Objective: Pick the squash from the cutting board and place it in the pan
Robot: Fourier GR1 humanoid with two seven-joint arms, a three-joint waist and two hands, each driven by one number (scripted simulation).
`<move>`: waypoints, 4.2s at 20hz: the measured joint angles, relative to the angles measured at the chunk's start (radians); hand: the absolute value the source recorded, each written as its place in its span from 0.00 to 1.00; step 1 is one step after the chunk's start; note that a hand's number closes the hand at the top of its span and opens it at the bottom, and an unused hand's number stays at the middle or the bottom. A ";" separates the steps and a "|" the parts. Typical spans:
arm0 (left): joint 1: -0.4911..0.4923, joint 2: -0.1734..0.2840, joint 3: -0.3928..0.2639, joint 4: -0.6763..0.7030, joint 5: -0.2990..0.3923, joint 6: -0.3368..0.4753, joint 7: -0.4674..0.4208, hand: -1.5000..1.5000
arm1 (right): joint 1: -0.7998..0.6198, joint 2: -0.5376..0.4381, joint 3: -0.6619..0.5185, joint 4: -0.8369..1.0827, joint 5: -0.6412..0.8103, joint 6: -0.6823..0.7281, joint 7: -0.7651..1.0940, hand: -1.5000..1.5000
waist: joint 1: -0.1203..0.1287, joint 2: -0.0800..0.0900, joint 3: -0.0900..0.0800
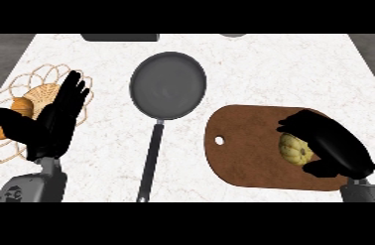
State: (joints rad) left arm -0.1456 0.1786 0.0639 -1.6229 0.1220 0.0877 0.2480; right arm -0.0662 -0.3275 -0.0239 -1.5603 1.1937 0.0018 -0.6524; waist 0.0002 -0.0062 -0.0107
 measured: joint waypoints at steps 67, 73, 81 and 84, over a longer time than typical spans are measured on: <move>-0.099 -0.037 -0.033 0.074 -0.031 -0.019 -0.007 0.50 | -0.989 0.320 0.468 0.707 -0.048 -0.274 1.682 1.00 | 0.089 0.027 0.010; -0.124 -0.026 -0.021 0.084 -0.023 -0.030 -0.003 0.50 | -0.994 0.321 0.463 0.882 -0.152 -0.399 1.657 0.00 | 0.092 0.031 0.010; -0.133 -0.029 -0.019 0.099 -0.022 -0.032 -0.002 0.50 | -0.942 0.323 0.438 0.985 -0.349 -0.551 1.620 0.00 | 0.094 0.031 0.011; -0.128 -0.024 -0.011 0.096 -0.019 -0.035 -0.003 0.50 | -0.939 0.324 0.451 0.993 -0.394 -0.629 1.580 0.00 | 0.086 0.028 0.011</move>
State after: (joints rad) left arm -0.2739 0.1545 0.0526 -1.5269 0.1032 0.0530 0.2453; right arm -1.0056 -0.0039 0.4269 -0.5671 0.8001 -0.6269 0.9280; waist 0.0861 0.0219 0.0008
